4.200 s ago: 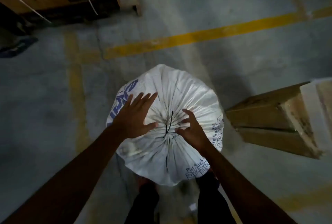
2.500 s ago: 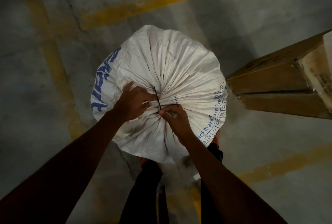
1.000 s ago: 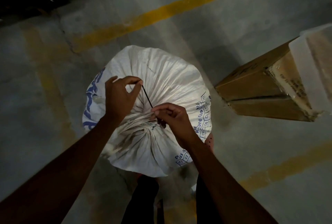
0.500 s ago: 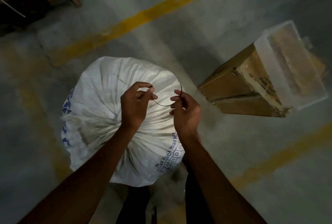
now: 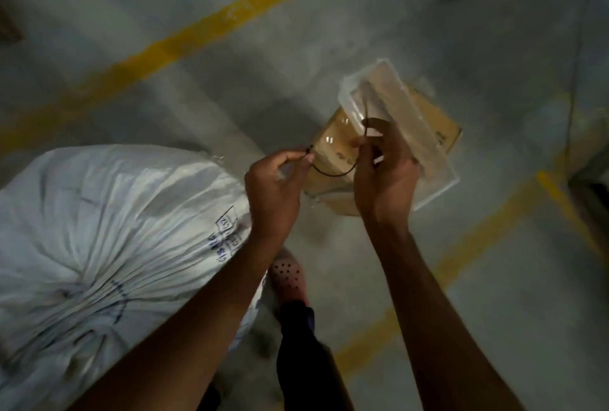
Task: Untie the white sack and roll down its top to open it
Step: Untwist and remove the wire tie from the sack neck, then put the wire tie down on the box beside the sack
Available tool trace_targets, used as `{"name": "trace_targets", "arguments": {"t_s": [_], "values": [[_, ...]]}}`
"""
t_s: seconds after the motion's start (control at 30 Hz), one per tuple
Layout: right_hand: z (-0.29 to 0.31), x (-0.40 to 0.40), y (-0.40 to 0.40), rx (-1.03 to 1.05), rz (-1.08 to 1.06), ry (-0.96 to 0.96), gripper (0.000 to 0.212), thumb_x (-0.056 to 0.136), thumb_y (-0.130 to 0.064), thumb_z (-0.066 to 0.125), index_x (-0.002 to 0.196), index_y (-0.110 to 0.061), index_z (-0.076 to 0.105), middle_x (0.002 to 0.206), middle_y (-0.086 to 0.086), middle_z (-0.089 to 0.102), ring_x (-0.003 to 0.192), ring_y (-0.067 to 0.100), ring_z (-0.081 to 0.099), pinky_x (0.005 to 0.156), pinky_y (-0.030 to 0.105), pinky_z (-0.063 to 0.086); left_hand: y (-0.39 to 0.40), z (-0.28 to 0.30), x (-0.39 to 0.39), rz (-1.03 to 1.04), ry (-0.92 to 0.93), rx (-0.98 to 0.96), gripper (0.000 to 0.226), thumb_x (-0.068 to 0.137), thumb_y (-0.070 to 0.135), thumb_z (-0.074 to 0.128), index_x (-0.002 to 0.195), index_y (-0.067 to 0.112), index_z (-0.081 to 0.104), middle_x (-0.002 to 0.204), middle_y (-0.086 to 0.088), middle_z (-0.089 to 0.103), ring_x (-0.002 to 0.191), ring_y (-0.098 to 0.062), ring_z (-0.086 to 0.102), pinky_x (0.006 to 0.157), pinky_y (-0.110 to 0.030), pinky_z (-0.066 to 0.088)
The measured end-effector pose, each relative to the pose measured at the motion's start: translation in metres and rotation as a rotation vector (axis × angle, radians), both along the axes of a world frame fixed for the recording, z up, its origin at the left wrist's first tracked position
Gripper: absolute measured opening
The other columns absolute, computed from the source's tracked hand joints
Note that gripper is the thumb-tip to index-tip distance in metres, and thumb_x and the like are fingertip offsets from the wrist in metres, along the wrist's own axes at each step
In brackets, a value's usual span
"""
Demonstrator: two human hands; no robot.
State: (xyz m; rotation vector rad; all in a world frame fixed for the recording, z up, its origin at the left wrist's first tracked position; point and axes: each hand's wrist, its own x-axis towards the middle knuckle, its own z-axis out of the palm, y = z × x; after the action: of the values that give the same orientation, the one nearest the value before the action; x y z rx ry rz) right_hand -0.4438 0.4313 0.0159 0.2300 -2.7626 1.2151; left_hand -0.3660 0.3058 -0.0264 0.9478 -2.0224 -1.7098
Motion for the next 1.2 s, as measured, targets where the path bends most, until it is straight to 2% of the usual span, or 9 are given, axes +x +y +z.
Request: {"name": "trace_targets", "arguments": {"t_s": [0.17, 0.3, 0.43, 0.57, 0.7, 0.8, 0.9, 1.07, 1.2], "values": [[0.013, -0.070, 0.057, 0.177, -0.055, 0.087, 0.016, 0.096, -0.025, 0.064, 0.099, -0.017, 0.077, 0.102, 0.002, 0.076, 0.097, 0.028, 0.065, 0.075, 0.028, 0.040, 0.056, 0.005, -0.079, 0.033, 0.019, -0.057, 0.017, 0.089, 0.034, 0.079, 0.096, 0.020, 0.085, 0.143, -0.012, 0.066, 0.146, -0.021, 0.050, 0.118, -0.043, 0.043], [-0.010, -0.102, 0.088, 0.375, -0.014, -0.054, 0.016, 0.093, -0.028, 0.070, 0.100, -0.018, 0.081, 0.134, 0.012, 0.060, 0.124, 0.036, 0.052, 0.094, 0.046, 0.047, 0.080, -0.015, -0.117, -0.031, -0.119, -0.111, 0.034, 0.088, 0.056, 0.065, 0.103, 0.032, 0.084, 0.149, -0.020, 0.061, 0.160, -0.028, 0.026, 0.120, -0.054, 0.038], [-0.030, -0.114, 0.101, 0.571, 0.164, -0.181, 0.014, 0.093, -0.025, 0.070, 0.099, -0.019, 0.081, 0.143, 0.011, 0.055, 0.132, 0.038, 0.048, 0.099, 0.053, 0.051, 0.086, -0.029, -0.134, -0.110, -0.337, -0.247, 0.019, 0.097, 0.042, 0.070, 0.110, 0.034, 0.082, 0.166, -0.025, 0.036, 0.158, -0.041, 0.026, 0.116, -0.063, 0.038], [-0.046, -0.115, 0.105, 0.667, 0.240, -0.264, 0.017, 0.097, -0.023, 0.064, 0.102, -0.012, 0.077, 0.131, 0.012, 0.059, 0.112, 0.036, 0.064, 0.082, 0.051, 0.061, 0.094, -0.034, -0.139, -0.179, -0.379, -0.413, 0.019, 0.099, 0.041, 0.068, 0.109, 0.032, 0.081, 0.165, -0.018, 0.042, 0.153, -0.042, 0.035, 0.115, -0.065, 0.038], [-0.049, -0.116, 0.110, 0.612, 0.164, -0.165, 0.018, 0.096, -0.023, 0.063, 0.094, -0.010, 0.075, 0.119, 0.010, 0.063, 0.089, 0.031, 0.070, 0.066, 0.048, 0.063, 0.099, -0.044, -0.145, -0.139, -0.312, -0.392, 0.024, 0.096, 0.044, 0.066, 0.105, 0.030, 0.082, 0.158, -0.017, 0.051, 0.148, -0.041, 0.043, 0.114, -0.063, 0.041], [-0.050, -0.113, 0.111, 0.752, 0.228, -0.175, 0.020, 0.099, -0.026, 0.062, 0.103, -0.010, 0.074, 0.125, 0.012, 0.062, 0.102, 0.032, 0.067, 0.070, 0.046, 0.063, 0.101, -0.049, -0.143, -0.126, -0.321, -0.468, 0.019, 0.090, 0.040, 0.071, 0.102, 0.031, 0.082, 0.137, -0.011, 0.068, 0.127, -0.037, 0.062, 0.095, -0.057, 0.056], [-0.059, -0.109, 0.111, 0.821, 0.270, -0.222, 0.026, 0.099, -0.025, 0.064, 0.118, -0.009, 0.069, 0.132, 0.014, 0.060, 0.112, 0.036, 0.065, 0.077, 0.052, 0.062, 0.103, -0.044, -0.143, -0.064, -0.224, -0.504, 0.024, 0.090, 0.035, 0.070, 0.109, 0.026, 0.082, 0.115, -0.002, 0.079, 0.102, -0.024, 0.074, 0.081, -0.033, 0.057], [-0.065, -0.106, 0.118, 0.685, 0.230, -0.155, 0.016, 0.093, -0.018, 0.074, 0.107, -0.013, 0.070, 0.132, 0.013, 0.061, 0.113, 0.037, 0.067, 0.072, 0.052, 0.065, 0.105, -0.043, -0.151, -0.102, -0.333, -0.545, 0.066, 0.088, 0.012, 0.079, 0.148, 0.033, 0.059, 0.133, -0.002, 0.073, 0.113, -0.023, 0.073, 0.078, -0.030, 0.046], [-0.063, -0.107, 0.124, 0.587, 0.283, -0.180, 0.018, 0.090, -0.021, 0.077, 0.106, -0.019, 0.070, 0.142, 0.013, 0.055, 0.126, 0.037, 0.060, 0.075, 0.054, 0.065, 0.102, -0.046, -0.145, -0.132, -0.253, -0.569, 0.075, 0.089, 0.013, 0.077, 0.157, 0.024, 0.047, 0.146, -0.005, 0.066, 0.125, -0.026, 0.069, 0.091, -0.033, 0.050]]}}
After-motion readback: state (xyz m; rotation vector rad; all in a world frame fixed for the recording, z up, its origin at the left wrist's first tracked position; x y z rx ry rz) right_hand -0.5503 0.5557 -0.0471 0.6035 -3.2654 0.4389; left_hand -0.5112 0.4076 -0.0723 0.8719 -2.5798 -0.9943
